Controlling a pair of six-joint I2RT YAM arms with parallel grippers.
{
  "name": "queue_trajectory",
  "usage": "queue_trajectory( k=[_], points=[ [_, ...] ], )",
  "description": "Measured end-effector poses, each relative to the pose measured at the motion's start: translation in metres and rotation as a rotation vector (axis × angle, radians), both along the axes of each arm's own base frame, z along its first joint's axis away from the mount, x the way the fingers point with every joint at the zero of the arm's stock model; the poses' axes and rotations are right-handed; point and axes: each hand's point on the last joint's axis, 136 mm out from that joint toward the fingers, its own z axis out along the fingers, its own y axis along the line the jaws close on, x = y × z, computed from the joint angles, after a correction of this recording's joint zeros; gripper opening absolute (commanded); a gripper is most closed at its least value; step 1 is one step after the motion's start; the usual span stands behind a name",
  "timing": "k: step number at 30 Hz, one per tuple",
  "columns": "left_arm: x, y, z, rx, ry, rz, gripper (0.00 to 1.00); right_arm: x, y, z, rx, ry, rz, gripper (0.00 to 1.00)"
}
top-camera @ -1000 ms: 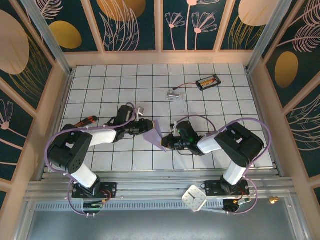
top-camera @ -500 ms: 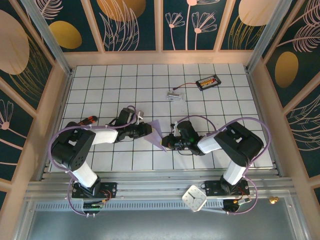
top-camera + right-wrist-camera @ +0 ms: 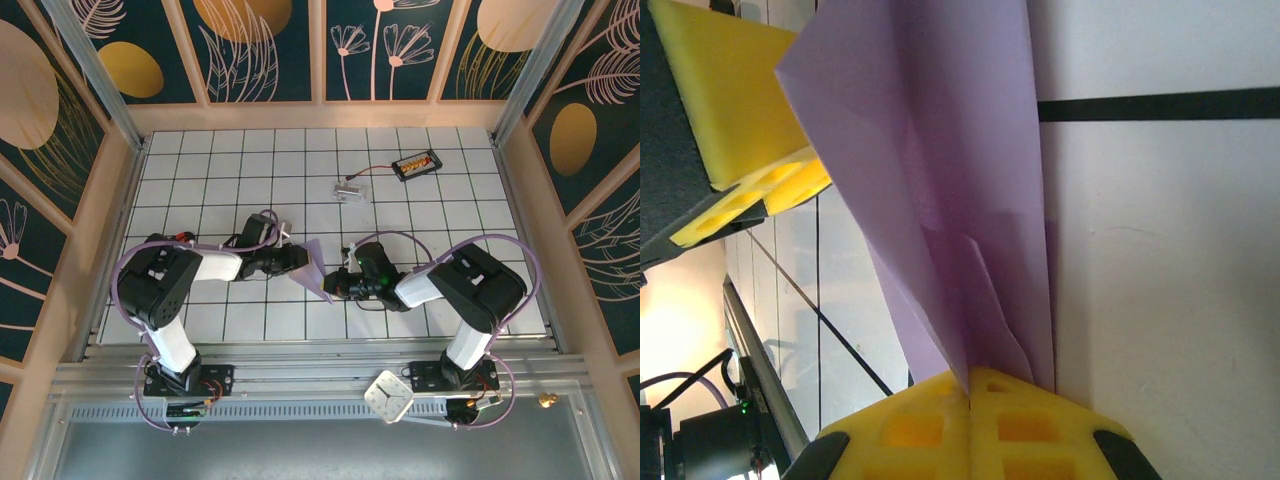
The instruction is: Fold a paper plane with a square sheet of paper (pick it up from the middle)
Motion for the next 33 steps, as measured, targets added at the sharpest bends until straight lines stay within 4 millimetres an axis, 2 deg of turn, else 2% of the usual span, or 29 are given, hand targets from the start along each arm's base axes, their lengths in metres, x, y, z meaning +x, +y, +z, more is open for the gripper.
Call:
queue_trajectory(
  k=[7,16,33],
  points=[
    [0.002,-0.003,0.002,-0.014,-0.001,-0.001,0.31,0.0,0.0,0.0,0.008,0.002,-0.002,0.02],
    [0.007,-0.012,0.017,-0.088,-0.024,-0.006,0.31,0.001,-0.001,0.0,0.018,0.021,-0.01,0.02],
    [0.016,-0.019,0.008,-0.098,-0.008,-0.005,0.31,0.001,-0.001,0.001,0.029,0.026,-0.006,0.08]
  ],
)
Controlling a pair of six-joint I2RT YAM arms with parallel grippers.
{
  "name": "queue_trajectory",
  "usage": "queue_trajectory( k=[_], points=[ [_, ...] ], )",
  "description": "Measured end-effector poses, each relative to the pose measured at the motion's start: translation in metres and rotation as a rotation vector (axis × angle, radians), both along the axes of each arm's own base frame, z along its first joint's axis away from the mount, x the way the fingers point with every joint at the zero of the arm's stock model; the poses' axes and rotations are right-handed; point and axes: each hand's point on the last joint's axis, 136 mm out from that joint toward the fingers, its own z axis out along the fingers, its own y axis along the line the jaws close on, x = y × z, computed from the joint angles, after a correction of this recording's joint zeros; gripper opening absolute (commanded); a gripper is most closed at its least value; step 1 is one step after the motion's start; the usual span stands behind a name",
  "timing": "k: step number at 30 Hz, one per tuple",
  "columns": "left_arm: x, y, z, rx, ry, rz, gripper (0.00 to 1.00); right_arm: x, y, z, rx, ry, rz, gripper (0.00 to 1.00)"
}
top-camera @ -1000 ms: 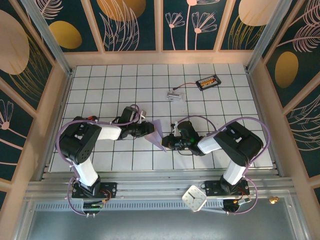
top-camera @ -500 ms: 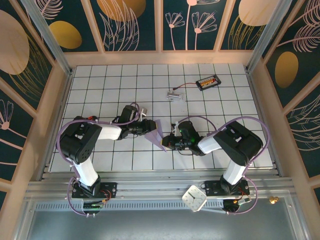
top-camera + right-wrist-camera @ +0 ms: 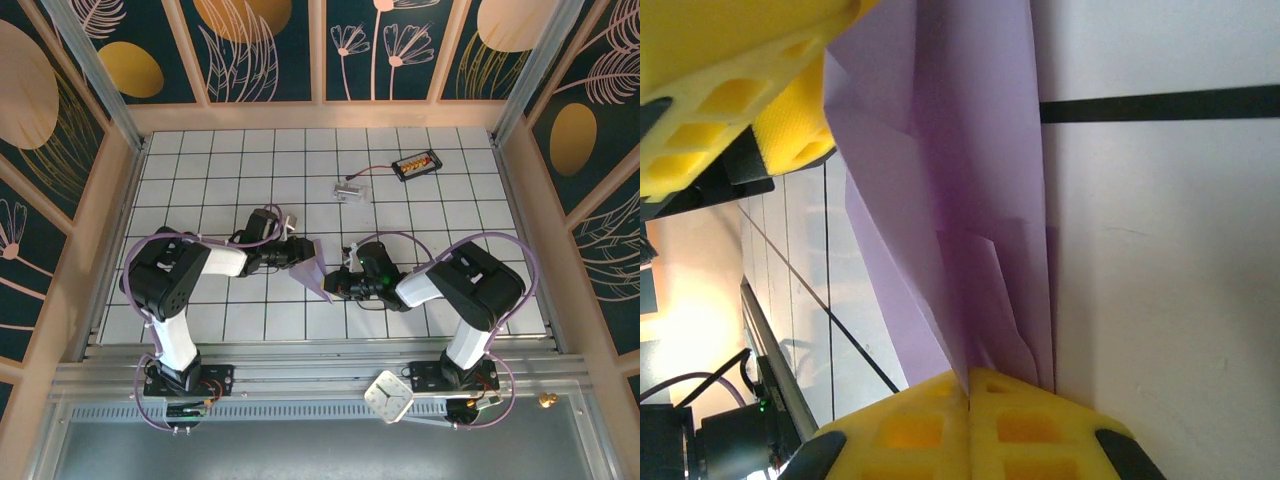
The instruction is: Fold a paper plane with a square sheet of paper (pick it up from the middle)
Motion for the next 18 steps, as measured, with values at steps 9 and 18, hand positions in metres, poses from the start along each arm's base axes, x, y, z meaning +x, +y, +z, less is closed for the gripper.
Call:
queue_trajectory(
  k=[9,18],
  points=[
    [0.0029,-0.0018,-0.0023,-0.01,-0.002,0.006,0.32,-0.0004,0.0001,0.0007,0.011,-0.004,0.004,0.11],
    [0.0045,-0.0048,-0.0023,-0.027,0.001,0.012,0.34,-0.0002,-0.0004,0.0005,0.022,-0.005,0.008,0.11]
  ],
)
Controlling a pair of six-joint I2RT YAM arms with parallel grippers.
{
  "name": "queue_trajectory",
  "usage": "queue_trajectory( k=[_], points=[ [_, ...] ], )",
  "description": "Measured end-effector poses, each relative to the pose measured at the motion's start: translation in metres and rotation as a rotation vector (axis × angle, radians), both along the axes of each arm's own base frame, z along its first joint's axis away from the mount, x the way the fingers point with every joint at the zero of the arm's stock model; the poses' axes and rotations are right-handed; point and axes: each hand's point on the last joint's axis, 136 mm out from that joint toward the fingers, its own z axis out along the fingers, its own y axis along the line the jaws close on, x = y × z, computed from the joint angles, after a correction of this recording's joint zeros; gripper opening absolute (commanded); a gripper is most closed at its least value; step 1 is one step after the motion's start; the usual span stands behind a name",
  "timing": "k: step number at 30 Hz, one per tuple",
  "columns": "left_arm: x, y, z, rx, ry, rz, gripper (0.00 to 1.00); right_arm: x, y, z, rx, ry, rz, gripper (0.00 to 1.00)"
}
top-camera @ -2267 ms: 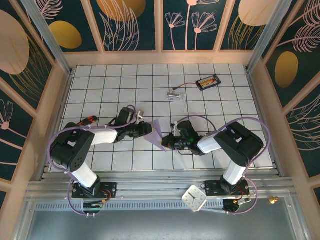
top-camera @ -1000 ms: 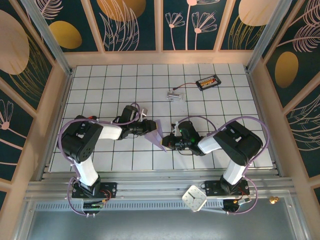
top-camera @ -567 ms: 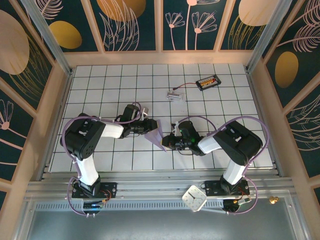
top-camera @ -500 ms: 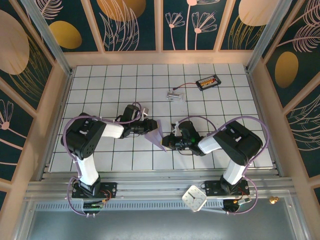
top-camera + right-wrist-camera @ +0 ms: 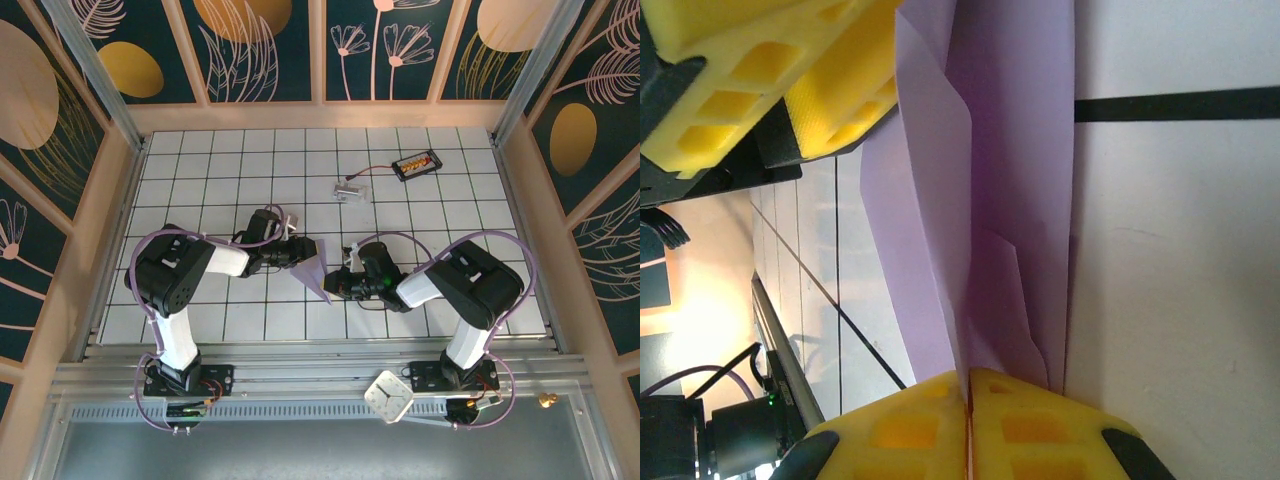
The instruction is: Fold a paper plane with a square sheet of paper (pick it up from the middle)
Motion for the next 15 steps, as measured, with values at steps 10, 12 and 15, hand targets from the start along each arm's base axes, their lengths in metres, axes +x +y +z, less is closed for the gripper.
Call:
queue_trajectory(
  k=[10,12,15],
  points=[
    [0.0035,-0.0012,-0.0009,0.014,-0.017,0.0,0.34,-0.0004,-0.0001,0.0013,0.013,0.004,0.01,0.14],
    [0.0037,-0.0011,-0.0012,0.018,-0.022,-0.001,0.33,-0.0002,0.0002,0.0018,0.012,0.005,0.01,0.14],
    [0.004,-0.0009,-0.0016,0.023,-0.029,-0.003,0.33,0.001,0.0003,0.0023,0.001,0.01,0.012,0.16]
  ],
)
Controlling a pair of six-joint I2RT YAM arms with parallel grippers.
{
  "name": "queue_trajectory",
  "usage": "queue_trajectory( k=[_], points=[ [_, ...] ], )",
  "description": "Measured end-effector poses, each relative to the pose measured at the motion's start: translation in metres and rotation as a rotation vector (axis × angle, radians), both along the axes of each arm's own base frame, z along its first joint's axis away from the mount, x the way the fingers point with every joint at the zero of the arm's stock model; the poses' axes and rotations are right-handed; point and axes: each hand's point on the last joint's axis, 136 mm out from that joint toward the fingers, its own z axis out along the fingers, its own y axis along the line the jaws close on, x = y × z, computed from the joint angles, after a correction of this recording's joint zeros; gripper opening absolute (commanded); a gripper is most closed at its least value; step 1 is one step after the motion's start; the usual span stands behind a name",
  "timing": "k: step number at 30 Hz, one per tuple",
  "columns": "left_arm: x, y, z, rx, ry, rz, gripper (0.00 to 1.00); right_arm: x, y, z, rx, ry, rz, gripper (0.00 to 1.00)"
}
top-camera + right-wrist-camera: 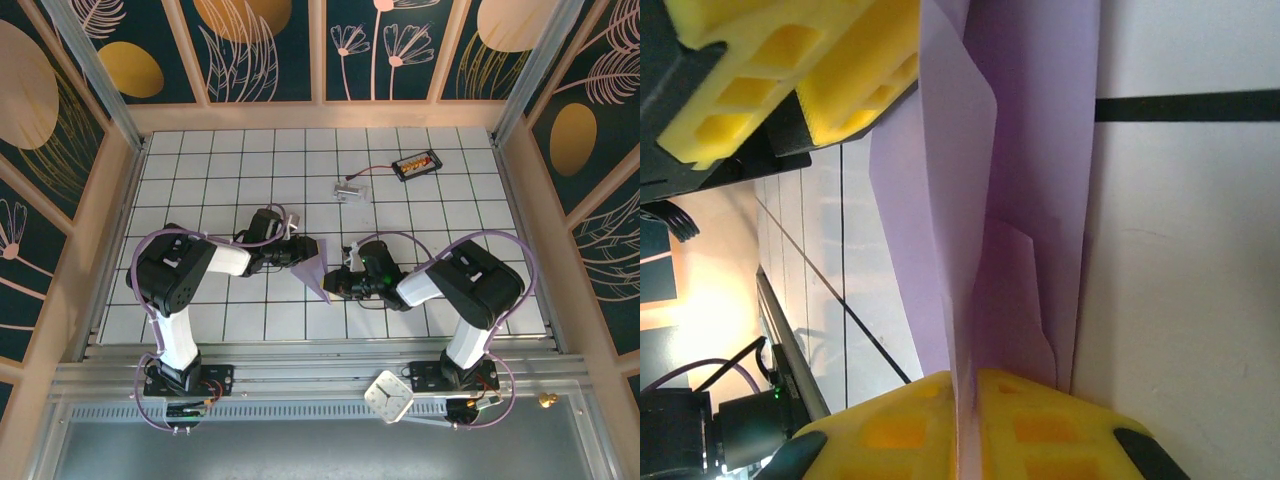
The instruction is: Fold a paper plane with a square sheet of paper (pick it up from the middle)
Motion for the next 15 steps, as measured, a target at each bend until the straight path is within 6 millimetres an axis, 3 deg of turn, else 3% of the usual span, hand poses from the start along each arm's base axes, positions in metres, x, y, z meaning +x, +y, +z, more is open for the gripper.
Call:
queue_trajectory(
  k=[15],
  points=[
    [0.0,0.0,0.0,0.009,-0.011,-0.008,0.33,0.03,-0.001,0.004,-0.107,-0.047,-0.019,0.19]
  ],
)
